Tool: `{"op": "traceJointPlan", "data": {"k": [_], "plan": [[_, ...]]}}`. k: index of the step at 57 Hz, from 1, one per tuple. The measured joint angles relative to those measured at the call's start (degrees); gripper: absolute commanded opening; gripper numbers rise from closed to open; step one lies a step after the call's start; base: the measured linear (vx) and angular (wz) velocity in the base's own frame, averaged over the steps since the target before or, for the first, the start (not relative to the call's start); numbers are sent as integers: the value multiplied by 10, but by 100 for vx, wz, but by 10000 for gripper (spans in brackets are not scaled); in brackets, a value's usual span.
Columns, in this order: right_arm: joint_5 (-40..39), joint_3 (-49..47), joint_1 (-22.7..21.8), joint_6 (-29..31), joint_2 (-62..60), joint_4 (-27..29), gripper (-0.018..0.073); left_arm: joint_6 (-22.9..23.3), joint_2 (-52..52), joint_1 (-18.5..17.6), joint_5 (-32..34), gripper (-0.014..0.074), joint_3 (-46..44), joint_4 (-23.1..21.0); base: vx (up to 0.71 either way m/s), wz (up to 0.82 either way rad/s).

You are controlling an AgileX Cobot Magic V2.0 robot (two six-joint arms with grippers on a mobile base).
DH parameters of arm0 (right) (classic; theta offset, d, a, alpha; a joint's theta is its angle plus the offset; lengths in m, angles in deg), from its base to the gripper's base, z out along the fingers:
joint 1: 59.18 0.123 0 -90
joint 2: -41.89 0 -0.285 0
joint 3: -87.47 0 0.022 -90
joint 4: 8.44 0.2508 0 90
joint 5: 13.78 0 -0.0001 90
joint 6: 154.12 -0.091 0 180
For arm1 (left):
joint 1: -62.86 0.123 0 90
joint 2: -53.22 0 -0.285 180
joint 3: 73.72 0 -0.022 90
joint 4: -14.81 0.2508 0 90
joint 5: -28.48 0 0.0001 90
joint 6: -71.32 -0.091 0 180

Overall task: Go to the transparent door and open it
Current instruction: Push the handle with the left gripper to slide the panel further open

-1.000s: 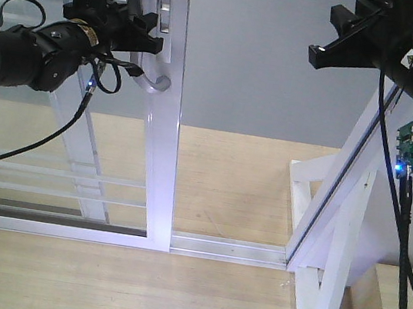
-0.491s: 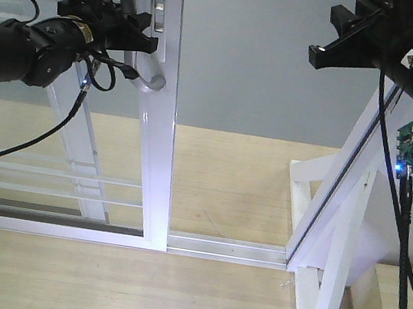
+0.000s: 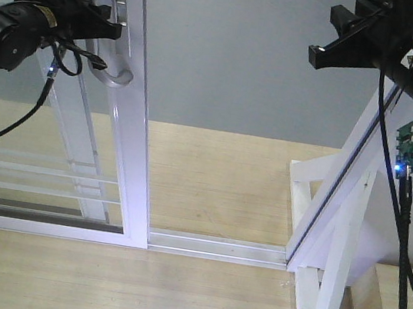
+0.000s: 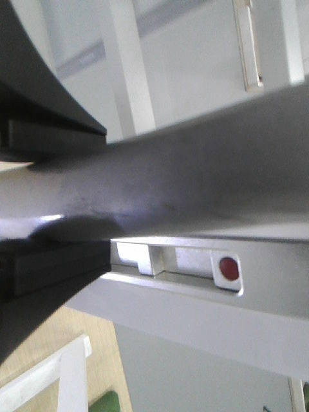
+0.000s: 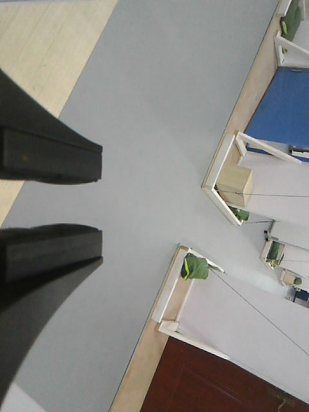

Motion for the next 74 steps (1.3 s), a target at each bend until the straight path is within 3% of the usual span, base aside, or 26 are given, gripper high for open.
{"op": "traceJointPlan", "data": {"k": [20,47,60,74], "plan": [[-1,0,0,0,0,0,266,-24,13,26,-36,328,1,-17,0,0],[1,0,0,0,0,0,266,-24,59,45,-115,165,5,-16,0,0],[7,0,0,-1,0,0,266,-28,172,87,-102,124,86,-14,0,0],[61,0,0,-10,-7,0,216,-28,272,86,-89,125,197,-14,0,0]]}}
